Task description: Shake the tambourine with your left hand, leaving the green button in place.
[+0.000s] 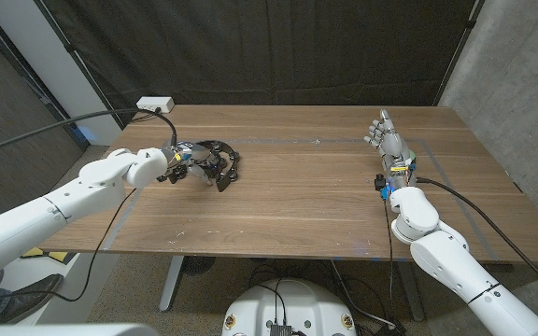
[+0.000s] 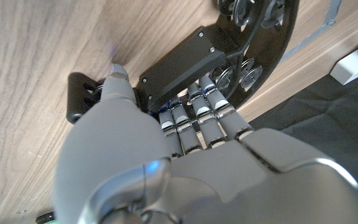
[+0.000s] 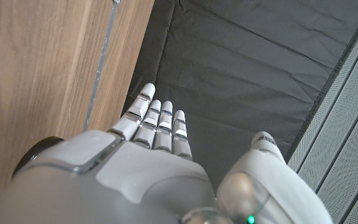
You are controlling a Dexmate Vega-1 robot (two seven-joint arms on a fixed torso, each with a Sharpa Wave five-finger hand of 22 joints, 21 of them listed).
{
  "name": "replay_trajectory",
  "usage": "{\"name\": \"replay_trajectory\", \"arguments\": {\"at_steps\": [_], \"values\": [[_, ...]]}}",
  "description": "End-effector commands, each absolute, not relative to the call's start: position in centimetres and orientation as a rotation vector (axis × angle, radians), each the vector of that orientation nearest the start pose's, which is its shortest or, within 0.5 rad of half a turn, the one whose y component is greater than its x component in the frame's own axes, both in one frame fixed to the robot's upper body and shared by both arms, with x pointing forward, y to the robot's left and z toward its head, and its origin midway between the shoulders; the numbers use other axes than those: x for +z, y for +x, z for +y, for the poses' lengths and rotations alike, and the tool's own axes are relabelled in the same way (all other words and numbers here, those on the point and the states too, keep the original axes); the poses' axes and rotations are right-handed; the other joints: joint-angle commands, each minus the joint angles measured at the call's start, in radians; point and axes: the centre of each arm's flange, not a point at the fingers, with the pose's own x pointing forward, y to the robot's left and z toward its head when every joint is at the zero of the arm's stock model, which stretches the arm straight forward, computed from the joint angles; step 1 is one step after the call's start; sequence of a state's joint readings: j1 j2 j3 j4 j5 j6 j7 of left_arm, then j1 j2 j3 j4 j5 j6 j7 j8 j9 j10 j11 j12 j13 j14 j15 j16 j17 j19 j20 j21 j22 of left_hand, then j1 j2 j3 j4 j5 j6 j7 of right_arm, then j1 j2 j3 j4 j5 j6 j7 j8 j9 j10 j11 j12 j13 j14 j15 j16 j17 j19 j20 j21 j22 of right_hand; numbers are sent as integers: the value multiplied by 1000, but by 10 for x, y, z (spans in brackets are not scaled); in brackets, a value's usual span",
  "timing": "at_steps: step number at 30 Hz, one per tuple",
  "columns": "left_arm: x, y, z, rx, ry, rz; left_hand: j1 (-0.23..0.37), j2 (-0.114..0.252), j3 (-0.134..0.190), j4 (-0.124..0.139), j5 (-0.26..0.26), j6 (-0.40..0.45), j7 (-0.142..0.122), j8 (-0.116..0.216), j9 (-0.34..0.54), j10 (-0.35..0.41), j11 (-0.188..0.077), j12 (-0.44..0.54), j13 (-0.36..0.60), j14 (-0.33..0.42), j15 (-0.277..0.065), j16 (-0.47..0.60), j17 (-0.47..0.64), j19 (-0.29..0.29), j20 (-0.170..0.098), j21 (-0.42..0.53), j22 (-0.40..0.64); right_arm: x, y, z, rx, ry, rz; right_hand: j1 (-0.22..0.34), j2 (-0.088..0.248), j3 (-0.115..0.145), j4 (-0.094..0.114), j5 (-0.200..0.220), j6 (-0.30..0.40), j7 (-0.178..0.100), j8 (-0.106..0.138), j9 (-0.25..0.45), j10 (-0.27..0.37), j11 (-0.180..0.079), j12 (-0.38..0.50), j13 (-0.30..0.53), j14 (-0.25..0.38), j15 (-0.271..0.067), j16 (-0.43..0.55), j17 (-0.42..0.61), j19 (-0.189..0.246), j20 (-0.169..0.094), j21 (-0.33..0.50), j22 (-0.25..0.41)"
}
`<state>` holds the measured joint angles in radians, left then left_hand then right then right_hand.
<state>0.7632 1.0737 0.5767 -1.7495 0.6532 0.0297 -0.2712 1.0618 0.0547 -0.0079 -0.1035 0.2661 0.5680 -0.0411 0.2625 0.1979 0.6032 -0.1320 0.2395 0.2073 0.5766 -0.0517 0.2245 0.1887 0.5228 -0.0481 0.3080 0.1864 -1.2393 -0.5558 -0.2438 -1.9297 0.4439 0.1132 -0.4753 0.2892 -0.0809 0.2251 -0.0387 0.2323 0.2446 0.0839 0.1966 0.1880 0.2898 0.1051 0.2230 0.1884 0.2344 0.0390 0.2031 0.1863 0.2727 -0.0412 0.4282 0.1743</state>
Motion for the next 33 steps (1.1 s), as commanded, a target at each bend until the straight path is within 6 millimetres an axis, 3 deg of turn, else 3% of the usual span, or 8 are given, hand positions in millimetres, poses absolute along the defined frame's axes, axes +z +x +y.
{"name": "replay_trajectory", "arguments": {"at_steps": [1, 5, 12, 33], "values": [[6, 602, 321, -165, 1821, -352, 5, 16, 9, -4, -1, 7, 4, -4, 2, 6, 7, -7, 1, 8, -102, -7, 3, 5, -28, -6, 2, -46, 529, -265, -82, 45, -630, 8, 4, -3, -6, -3, 9, -2, 4, 5, 12, 2, 6, 2, 11, 0, -2, 3, 13, -14, -5, 4], [6, 603, 320, -160, 1819, -360, 37, 58, 34, -10, -5, 28, -1, -1, 2, 27, -2, -4, 2, 34, -111, -1, 5, 19, -32, -1, 4, -46, 529, -265, -82, 44, -632, 8, 5, -3, -6, -3, 9, -3, 4, 5, 12, 3, 6, 2, 12, 0, -3, 3, 14, -14, -7, 4], [7, 603, 319, -147, 1816, -367, 101, 96, 74, -33, -29, 70, -1, 6, 3, 71, -9, 2, 4, 89, -124, 9, 5, 63, -34, 16, 5, -46, 530, -265, -82, 47, -635, 8, 5, -4, -6, -4, 9, -3, 4, 5, 12, 3, 5, 2, 12, -1, -3, 3, 15, -13, -9, 5], [-9, 605, 318, -114, 1804, -355, 136, 109, 103, -37, -59, 72, 12, -4, 4, 70, 4, -10, 6, 92, -110, -2, 7, 65, -39, 18, 6, -45, 533, -264, -76, 47, -633, 8, 6, -6, -8, -5, 9, -8, 4, 5, 12, 2, 4, 2, 14, -1, -3, 3, 18, -13, -15, 5]]}}
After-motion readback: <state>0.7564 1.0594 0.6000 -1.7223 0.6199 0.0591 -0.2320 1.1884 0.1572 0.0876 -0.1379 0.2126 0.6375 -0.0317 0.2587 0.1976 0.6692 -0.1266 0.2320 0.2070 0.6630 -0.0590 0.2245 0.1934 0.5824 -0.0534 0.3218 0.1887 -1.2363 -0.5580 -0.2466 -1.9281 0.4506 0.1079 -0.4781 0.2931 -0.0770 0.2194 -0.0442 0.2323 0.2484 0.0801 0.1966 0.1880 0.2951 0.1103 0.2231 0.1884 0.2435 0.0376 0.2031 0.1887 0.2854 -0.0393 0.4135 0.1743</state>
